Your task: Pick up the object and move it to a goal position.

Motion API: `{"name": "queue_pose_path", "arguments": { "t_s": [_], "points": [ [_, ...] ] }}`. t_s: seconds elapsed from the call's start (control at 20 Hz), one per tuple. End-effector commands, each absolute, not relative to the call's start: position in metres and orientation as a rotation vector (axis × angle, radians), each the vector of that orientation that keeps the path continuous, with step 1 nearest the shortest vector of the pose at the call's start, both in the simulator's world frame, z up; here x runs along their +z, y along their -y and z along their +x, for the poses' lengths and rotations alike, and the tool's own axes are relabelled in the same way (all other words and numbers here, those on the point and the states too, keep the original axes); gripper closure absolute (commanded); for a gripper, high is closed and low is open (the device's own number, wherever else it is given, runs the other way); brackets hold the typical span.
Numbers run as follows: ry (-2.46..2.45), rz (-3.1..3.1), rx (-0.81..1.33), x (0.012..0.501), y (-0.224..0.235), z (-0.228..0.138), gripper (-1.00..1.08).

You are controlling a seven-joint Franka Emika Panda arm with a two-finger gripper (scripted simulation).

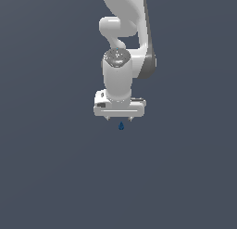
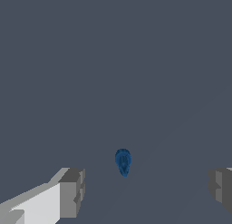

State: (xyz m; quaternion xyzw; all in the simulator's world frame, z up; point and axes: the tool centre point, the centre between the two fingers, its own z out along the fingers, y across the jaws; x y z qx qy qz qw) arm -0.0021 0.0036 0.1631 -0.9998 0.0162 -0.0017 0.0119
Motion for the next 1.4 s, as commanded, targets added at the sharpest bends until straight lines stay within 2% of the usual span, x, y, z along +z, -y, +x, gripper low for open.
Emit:
{"name": "queue_pose_path", "arguments": {
  "t_s": [0.0,0.75,1.35],
  "points": [
    [-0.05,-3.117,-0.005,0.163,-0.004,-0.002,-0.92],
    [0.03,-3.113,-0.047,0.171,-0.01,0.007,-0.92],
    [0.26,-3.124,-0.017,0.118,-0.013,-0.029,-0.92]
  ]
}}
